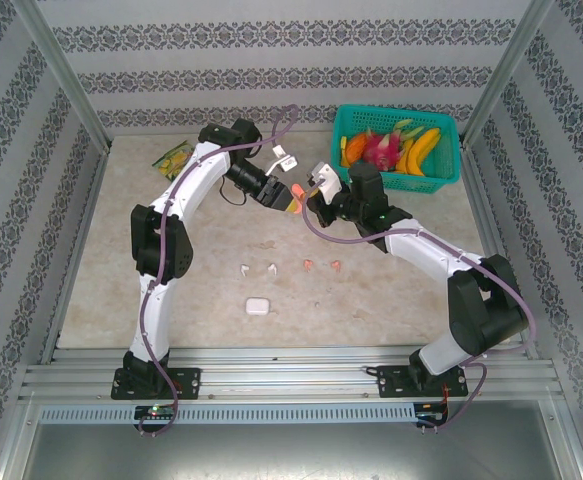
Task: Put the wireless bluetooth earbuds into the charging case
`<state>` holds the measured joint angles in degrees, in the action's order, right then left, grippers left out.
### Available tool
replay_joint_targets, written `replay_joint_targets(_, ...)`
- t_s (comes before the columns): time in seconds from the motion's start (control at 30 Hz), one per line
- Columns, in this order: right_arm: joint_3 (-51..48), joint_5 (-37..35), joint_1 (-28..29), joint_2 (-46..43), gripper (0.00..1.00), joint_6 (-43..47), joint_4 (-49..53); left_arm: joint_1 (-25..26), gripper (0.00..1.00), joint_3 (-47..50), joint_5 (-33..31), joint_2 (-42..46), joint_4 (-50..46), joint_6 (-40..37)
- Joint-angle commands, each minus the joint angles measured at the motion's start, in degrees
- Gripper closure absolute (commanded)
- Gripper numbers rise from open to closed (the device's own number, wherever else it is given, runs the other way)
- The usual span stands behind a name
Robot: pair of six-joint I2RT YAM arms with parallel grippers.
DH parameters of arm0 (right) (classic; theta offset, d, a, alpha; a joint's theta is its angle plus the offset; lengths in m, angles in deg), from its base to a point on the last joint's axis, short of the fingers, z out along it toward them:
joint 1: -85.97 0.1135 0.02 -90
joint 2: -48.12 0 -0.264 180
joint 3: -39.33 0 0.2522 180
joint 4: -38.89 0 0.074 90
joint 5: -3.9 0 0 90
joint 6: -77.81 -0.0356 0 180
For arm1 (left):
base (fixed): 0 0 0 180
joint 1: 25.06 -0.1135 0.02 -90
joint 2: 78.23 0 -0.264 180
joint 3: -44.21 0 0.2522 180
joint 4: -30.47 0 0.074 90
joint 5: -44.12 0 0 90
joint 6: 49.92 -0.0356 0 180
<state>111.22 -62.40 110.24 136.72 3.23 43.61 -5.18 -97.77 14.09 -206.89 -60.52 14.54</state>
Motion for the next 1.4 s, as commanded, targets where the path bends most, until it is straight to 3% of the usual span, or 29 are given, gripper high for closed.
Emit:
replay_joint_targets(0.0, 1.53, 1.95, 0.34, -2.29, 1.00, 1.02, 0.09, 0.71, 0.54, -0.87, 0.95, -0.56, -1.88, -1.40)
replay_joint_targets(0.77, 1.47, 2.13, 0.65, -2.62, 1.00, 0.49, 0.85, 0.96, 0.55, -0.83, 2.00, -0.88, 2.17, 0.95)
replay_joint_targets(1.37, 2.10, 1.17, 0.69, -2.54, 1.00, -0.11, 1.00, 1.04, 0.74, -0.05, 2.37, -1.04, 2.04, 0.30)
